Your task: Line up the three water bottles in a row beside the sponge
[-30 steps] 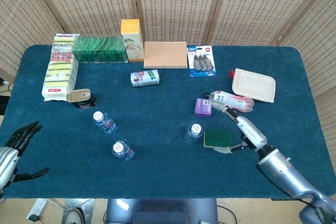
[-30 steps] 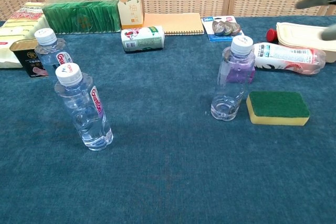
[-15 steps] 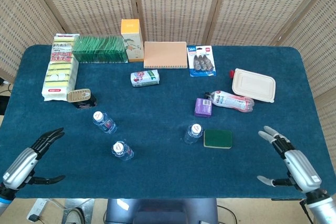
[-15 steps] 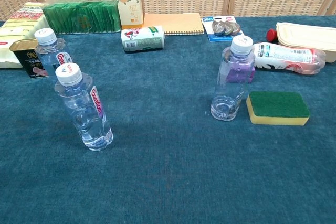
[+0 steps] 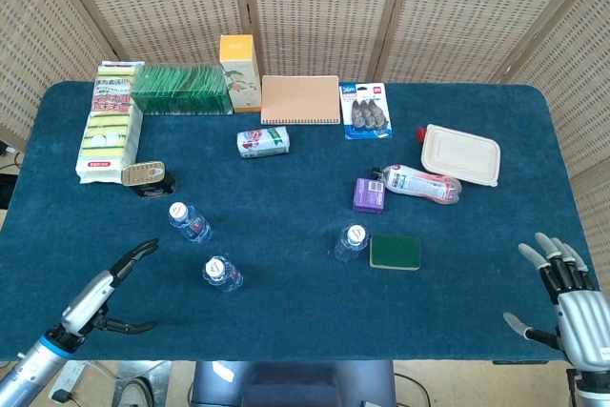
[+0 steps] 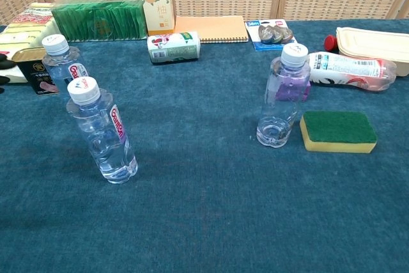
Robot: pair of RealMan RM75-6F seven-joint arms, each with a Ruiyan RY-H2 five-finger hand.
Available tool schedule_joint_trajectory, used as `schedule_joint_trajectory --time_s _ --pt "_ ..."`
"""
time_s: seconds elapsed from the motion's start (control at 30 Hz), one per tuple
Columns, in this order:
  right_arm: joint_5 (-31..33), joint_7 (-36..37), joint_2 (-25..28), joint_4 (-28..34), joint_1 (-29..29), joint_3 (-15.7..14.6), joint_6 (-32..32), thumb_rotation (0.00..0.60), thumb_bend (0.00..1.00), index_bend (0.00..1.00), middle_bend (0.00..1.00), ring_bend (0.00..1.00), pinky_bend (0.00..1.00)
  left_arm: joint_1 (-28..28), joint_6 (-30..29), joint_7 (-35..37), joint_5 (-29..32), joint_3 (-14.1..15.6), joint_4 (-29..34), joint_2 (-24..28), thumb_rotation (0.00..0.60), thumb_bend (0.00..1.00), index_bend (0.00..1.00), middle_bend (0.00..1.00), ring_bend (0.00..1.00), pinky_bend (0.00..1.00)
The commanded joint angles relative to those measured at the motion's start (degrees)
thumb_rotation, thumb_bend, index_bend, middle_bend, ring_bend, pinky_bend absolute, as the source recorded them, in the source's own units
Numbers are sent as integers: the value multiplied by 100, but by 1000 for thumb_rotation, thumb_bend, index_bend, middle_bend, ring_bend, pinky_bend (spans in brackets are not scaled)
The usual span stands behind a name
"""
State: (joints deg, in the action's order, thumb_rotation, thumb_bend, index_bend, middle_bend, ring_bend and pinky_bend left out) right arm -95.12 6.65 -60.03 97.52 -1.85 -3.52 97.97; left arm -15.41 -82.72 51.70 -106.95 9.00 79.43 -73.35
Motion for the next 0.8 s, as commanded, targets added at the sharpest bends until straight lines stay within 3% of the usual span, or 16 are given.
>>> schedule_joint_trajectory --time_s 0.03,0.47,0.8 --pt "-47 51 -27 -38 29 77 24 600 0 148 53 0 0 -112 158 51 103 9 -27 -140 600 60 0 0 0 12" --pt "-120 455 96 -18 63 165 -33 600 0 148 57 0 0 -590 716 175 427 -206 -251 -930 600 61 0 0 0 12" --pt "-171 737 177 -36 155 230 74 600 0 149 61 0 0 -1107 1419 -3 767 -488 -725 -1914 600 80 0 0 0 15"
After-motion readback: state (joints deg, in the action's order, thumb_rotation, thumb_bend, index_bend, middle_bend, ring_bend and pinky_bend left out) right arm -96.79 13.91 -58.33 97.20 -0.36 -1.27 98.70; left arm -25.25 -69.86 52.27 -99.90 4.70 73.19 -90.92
